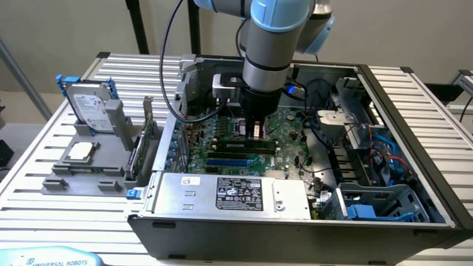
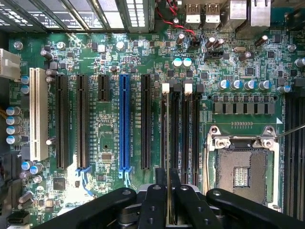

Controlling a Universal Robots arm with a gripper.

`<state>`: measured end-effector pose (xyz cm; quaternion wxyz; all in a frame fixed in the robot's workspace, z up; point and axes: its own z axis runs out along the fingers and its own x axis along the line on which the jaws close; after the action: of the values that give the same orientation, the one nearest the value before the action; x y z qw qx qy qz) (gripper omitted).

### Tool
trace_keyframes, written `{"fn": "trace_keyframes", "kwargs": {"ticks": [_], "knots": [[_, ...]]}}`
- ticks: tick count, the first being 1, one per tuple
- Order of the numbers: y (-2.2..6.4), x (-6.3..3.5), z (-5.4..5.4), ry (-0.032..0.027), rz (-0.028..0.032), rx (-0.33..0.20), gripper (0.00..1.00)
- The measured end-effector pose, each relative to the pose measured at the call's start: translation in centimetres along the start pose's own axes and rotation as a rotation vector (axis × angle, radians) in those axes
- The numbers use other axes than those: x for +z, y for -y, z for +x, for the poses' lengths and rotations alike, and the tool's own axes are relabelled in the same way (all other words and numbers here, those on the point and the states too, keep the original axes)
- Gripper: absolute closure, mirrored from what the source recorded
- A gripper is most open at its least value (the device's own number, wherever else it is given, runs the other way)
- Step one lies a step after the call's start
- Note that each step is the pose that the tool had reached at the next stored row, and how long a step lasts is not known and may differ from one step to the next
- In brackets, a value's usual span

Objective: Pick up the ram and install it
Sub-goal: 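Insert the ram into the slot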

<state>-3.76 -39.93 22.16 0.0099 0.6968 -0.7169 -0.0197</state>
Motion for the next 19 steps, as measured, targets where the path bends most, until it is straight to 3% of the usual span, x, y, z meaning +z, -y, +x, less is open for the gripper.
{"fn": "trace_keyframes", "kwargs": {"ticks": [4,7,8,10,19], "knots": [[0.0,0.16,0.0,-0.0002,-0.0001,0.0,0.86],[0.0,0.17,0.0,-0.0002,-0.0001,0.0,0.79],[0.0,0.17,0.0,-0.0001,-0.0001,0.0,0.72],[0.0,0.08,0.0,0.0001,0.0,0.0,0.72],[-0.08,-1.7,0.0,0.0028,-0.0001,0.0,0.72]]}}
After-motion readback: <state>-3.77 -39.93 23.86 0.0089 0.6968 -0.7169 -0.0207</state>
